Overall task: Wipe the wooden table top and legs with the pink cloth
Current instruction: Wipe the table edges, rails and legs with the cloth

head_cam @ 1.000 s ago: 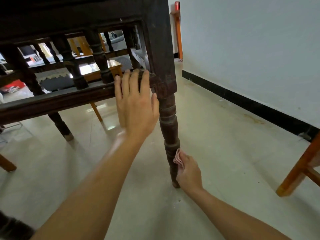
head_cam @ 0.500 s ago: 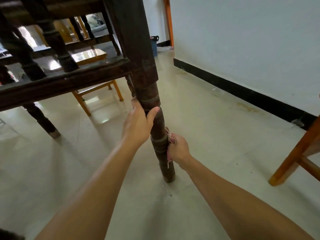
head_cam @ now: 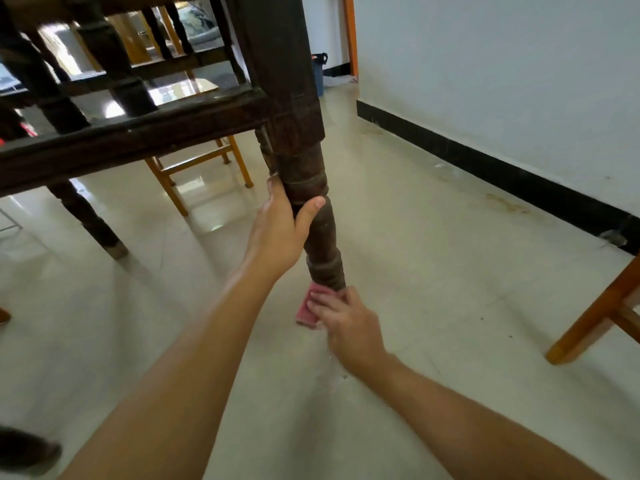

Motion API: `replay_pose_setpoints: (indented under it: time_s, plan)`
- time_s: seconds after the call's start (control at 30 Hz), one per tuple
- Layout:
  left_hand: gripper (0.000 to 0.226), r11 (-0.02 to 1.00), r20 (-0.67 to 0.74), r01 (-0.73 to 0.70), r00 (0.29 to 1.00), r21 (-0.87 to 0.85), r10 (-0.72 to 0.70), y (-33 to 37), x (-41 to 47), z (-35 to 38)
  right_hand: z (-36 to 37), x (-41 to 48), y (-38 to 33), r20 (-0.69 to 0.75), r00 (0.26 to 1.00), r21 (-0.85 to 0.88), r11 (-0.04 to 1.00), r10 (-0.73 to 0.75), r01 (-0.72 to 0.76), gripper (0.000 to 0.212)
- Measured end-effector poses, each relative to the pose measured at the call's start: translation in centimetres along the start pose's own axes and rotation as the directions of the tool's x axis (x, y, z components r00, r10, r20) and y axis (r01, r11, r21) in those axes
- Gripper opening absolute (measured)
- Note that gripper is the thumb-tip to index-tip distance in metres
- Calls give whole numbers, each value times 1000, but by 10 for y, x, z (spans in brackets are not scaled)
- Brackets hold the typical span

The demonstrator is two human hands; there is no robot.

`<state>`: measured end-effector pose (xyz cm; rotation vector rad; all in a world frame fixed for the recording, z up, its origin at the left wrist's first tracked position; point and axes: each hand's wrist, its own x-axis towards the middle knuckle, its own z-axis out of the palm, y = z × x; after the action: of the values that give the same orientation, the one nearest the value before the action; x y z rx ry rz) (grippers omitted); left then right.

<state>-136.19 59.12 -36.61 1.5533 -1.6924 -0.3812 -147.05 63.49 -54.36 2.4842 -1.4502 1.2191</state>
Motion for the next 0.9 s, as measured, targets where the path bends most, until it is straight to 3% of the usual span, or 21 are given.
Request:
replay_pose_setpoints:
  time_s: [0.1, 0.13, 0.2, 0.23, 0.3, 0.37, 0.43, 0.47, 0.53, 0.6, 0.7, 0.77, 0.8, 0.83, 0.9]
  plan:
    - [54, 1000, 5, -3, 1000, -6, 3, 1, -1, -1, -12, 5, 38, 29, 989, -44, 988, -146, 147, 31]
    - [54, 1000, 7, -2, 1000, -7, 2, 1, -2, 0, -16, 2, 43, 39, 997, -17, 997, -72, 72, 29]
    - [57, 1000, 3, 11, 1000, -6, -11, 2, -2, 1, -17, 8, 58, -46, 960, 14, 961, 277, -277, 25]
    - [58, 1000, 0, 21, 1000, -2, -21, 3, -2, 2, -16, 15, 66, -42, 866, 14, 867, 499, -499, 27]
    - [60, 1000, -7, 20, 1000, 1, -20, 4, -2, 4, -15, 36, 72, -26, 690, 125, 687, 723, -716, 38]
    - [60, 999, -1, 16, 1000, -30, -16, 3, -2, 8, -10, 50, 50, 8, 649, 340, 608, 761, -718, 35]
    - [58, 997, -3, 14, 1000, -76, -15, 1, -3, 10, 7, 34, 7, 38, 684, 420, 609, 729, -673, 30]
    - [58, 996, -9, 11, 1000, -93, -12, -1, -4, 11, 17, 15, -11, 38, 726, 392, 658, 687, -643, 32]
    - [57, 992, -24, -5, 1000, -122, 2, -4, -4, 12, 35, -32, -25, 206, 784, 331, 712, 586, -619, 36]
    - [56, 990, -37, -20, 999, -137, 16, -9, -5, 15, 37, -58, -9, 386, 768, 241, 747, 512, -619, 24]
    - [52, 992, -39, -30, 999, -127, 25, -15, -5, 20, 25, -39, 34, 258, 639, 272, 580, 725, -768, 19]
    - [49, 988, -20, -12, 1000, -157, 9, -16, -3, 22, 18, -1, 52, 224, 508, 448, 375, 832, -812, 26]
    - [48, 983, -1, -7, 1000, -184, 7, -17, -2, 23, 17, 19, 55, 264, 484, 560, 276, 834, -781, 28]
    - [46, 977, 24, -3, 1000, -213, 8, -17, -1, 24, 22, 32, 52, 283, 493, 624, 233, 823, -746, 29]
    - [41, 963, 68, 5, 998, -271, 14, -20, 1, 26, 34, 37, 33, 241, 580, 598, 351, 778, -720, 38]
